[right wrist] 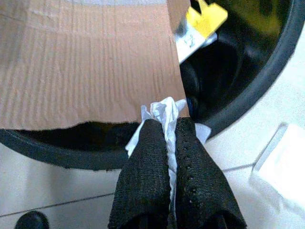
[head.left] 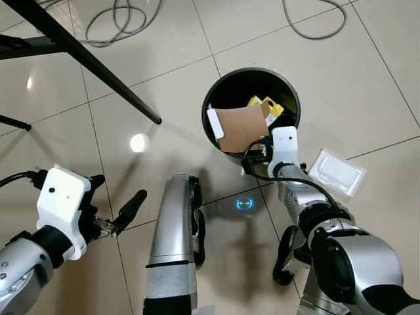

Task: Picking trash to rubbish bin

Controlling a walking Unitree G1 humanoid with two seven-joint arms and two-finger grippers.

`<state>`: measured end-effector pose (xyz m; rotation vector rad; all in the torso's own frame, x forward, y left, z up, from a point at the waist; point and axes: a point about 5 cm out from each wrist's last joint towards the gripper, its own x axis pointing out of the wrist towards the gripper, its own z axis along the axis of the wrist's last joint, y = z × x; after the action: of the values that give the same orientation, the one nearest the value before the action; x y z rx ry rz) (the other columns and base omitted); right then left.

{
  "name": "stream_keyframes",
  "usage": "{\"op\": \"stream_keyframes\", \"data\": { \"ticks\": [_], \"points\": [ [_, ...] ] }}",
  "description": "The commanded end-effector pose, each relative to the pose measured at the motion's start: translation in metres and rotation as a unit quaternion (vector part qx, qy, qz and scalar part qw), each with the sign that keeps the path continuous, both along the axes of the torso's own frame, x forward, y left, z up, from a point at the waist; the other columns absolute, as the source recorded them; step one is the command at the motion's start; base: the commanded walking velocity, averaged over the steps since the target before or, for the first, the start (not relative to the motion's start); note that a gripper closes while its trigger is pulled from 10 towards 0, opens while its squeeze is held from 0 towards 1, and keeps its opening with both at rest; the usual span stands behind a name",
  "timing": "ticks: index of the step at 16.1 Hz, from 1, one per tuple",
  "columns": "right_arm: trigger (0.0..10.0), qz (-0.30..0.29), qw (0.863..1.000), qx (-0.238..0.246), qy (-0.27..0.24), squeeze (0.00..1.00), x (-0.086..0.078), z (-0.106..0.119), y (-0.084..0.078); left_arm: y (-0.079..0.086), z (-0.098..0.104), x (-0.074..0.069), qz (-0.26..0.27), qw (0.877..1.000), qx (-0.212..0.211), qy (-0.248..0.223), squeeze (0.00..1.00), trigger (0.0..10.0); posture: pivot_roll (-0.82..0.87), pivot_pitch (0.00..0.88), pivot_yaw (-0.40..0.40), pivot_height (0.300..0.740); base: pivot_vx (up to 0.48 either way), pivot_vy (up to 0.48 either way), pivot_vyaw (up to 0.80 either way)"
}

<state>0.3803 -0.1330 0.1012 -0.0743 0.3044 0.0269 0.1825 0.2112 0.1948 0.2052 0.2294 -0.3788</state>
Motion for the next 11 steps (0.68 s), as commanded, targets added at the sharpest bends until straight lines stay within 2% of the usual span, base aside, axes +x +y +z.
{"op": "stream_keyframes", "data": {
  "ticks": [1, 5, 8, 9, 11],
  "points": [
    [10.0, 0.001, 0.998, 0.022, 0.057, 0.00, -0.014, -0.027, 0.005, 0.001, -0.003, -0.005, 0.002, 1.000, 0.004, 0.016, 0.00, 10.0, 0.50, 0.640, 0.227, 0.524, 0.000, 0.000, 0.00],
    [10.0, 0.013, 0.997, 0.026, 0.066, 0.00, -0.017, -0.031, 0.010, 0.001, -0.003, -0.005, 0.001, 1.000, 0.005, 0.018, 0.00, 10.0, 0.50, 0.643, 0.231, 0.524, 0.000, 0.000, 0.00],
    [10.0, -0.011, 0.998, 0.016, 0.060, 0.00, -0.015, -0.028, -0.002, 0.000, -0.004, -0.006, -0.001, 1.000, 0.005, 0.022, 0.00, 10.0, 0.51, 0.643, 0.232, 0.524, 0.000, 0.000, 0.00],
    [10.0, -0.017, 0.997, 0.023, 0.070, 0.00, -0.016, -0.030, -0.005, 0.000, -0.004, -0.006, -0.002, 1.000, 0.005, 0.022, 0.00, 10.0, 0.51, 0.643, 0.232, 0.524, 0.000, 0.000, 0.00],
    [10.0, -0.007, 0.994, 0.046, 0.095, 0.00, -0.021, -0.039, 0.001, 0.000, -0.005, -0.006, -0.002, 1.000, 0.006, 0.023, 0.00, 10.0, 0.51, 0.643, 0.230, 0.524, 0.000, 0.000, 0.00]
  ]
}}
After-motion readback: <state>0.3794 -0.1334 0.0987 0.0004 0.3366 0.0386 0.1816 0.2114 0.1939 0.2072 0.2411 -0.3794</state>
